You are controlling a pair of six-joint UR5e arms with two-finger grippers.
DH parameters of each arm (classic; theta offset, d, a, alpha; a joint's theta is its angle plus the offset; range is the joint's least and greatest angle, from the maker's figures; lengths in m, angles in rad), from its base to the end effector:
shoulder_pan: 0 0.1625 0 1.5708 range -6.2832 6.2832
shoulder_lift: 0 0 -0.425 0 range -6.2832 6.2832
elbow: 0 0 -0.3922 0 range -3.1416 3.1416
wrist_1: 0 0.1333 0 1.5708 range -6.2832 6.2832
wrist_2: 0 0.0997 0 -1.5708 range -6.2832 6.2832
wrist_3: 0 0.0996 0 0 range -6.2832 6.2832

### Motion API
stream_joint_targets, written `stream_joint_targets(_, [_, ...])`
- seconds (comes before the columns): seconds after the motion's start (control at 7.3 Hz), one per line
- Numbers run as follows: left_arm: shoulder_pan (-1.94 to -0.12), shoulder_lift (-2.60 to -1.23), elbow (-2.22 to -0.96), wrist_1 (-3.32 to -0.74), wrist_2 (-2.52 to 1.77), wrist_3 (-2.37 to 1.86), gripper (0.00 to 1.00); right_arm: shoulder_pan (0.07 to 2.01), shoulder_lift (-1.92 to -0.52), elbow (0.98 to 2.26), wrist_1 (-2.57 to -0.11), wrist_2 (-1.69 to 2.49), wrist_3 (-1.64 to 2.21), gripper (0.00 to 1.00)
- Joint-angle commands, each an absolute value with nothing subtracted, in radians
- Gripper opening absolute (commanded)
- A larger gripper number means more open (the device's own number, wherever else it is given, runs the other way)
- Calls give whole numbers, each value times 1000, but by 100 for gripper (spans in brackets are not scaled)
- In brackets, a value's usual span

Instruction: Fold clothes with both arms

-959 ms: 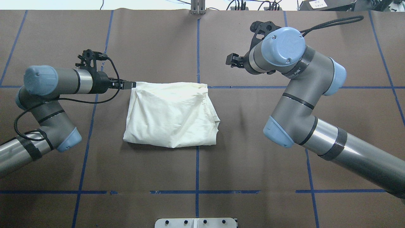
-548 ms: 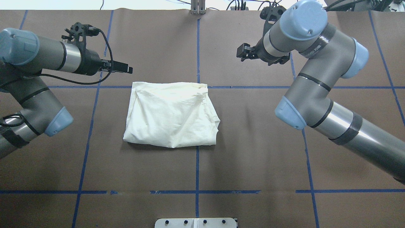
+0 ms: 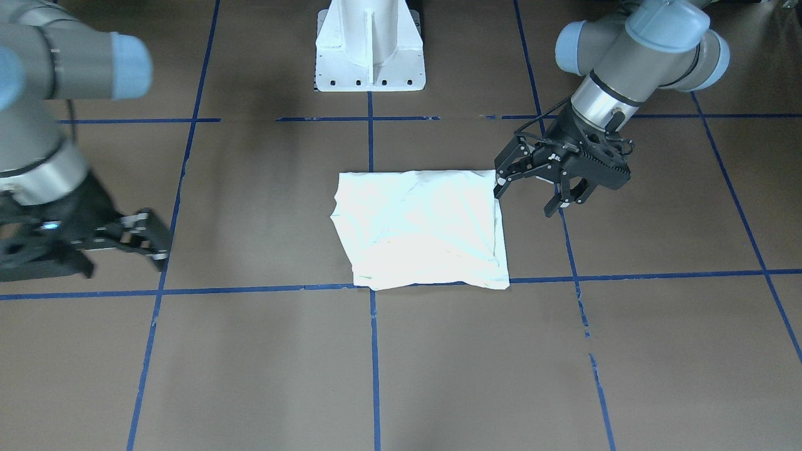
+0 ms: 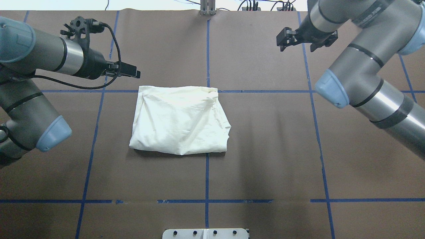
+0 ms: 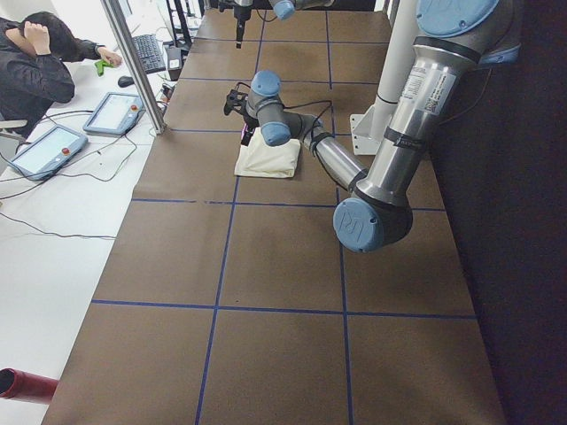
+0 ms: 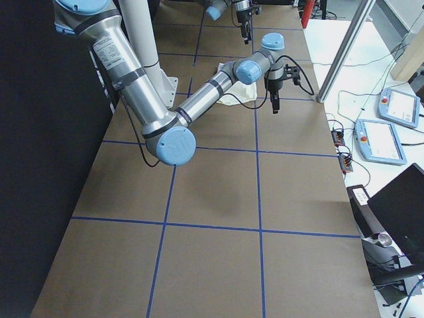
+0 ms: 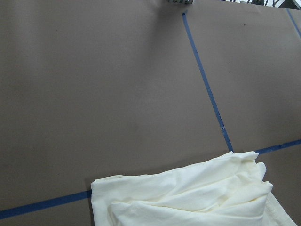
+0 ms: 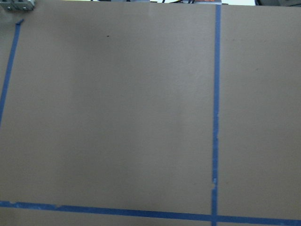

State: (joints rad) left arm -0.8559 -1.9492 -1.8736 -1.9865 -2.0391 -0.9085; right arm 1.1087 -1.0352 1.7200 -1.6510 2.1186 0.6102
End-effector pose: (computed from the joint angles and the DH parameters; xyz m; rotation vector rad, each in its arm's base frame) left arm 0.3176 -0.5006 0.2623 0.4346 1.0667 0.0850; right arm -0.2174 -0.6191 0.2932 0.2351 -0.7564 -0.0253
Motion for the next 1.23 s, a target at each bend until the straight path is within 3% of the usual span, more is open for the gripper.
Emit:
stream_joint_targets(0.0, [-972,-1942,-2020,-1655,-2042,-534,100,1347,-1129,1712,-1806,2198,111,100])
stream_joint_targets(0.41, [-1355,-1813,-2007,-1542,-2062,17,100,1640,-1346,1630,-1854,2331,-326,100])
stream_joint_targets(0.68, [-1570,-1732,-1836,-1542,-2307,37,100,1700,-1505,1591,-1827,2324,-328,100])
stream_joint_targets(0.96, [-1594,-1622,-1763,-1546,-2316,145,100,1701,-1687,1583,-1517,2313,-308,100])
stream_joint_targets(1.1, [-1592,-1599,-1746,-1534,-2313,124,100,1692,-1668,1592,-1503,2289,-252,100])
